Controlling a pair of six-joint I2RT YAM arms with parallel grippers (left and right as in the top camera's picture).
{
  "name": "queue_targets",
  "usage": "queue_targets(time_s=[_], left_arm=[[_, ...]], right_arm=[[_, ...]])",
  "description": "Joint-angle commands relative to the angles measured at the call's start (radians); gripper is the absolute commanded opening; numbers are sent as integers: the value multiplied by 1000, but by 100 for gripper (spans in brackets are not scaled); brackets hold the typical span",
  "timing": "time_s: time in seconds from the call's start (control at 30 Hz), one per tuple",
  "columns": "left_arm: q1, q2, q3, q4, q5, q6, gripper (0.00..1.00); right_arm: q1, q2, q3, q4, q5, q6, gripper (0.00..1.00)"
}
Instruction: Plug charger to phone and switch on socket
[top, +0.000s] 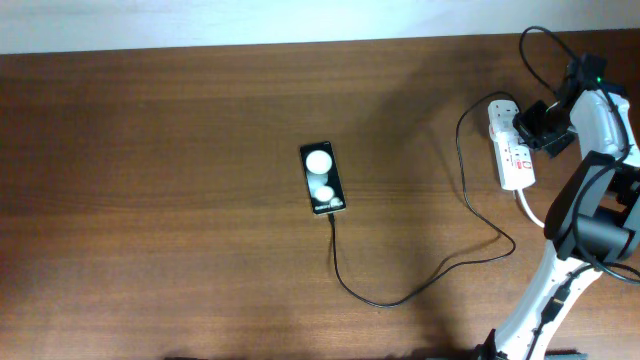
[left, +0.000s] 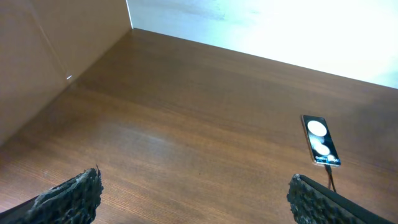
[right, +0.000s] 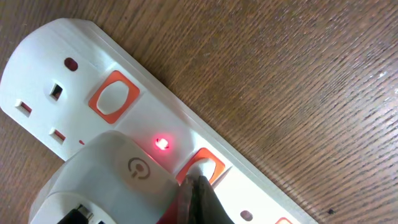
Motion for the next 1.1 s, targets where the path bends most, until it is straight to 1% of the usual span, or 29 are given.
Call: queue_targets(time_s=[0.0, 0.2, 0.4, 0.6, 0.87, 1.07], left_arm=[[6, -9, 1, 0, 3, -3, 99], [6, -9, 1, 0, 3, -3, 99], [6, -9, 1, 0, 3, -3, 99], [5, -24, 0, 0, 3, -3, 99], [5, -169, 1, 0, 3, -3, 99], [5, -207, 1, 0, 3, -3, 99]], right_arm=[[42, 70, -19, -31, -56, 0, 4], [32, 52, -19, -156, 125, 1, 4], [13, -79, -19, -227, 166, 1, 4], [15, -307, -19, -266, 175, 2, 4], [15, -657, -19, -265, 175, 5, 4], [15, -885, -19, -243, 170, 5, 4]])
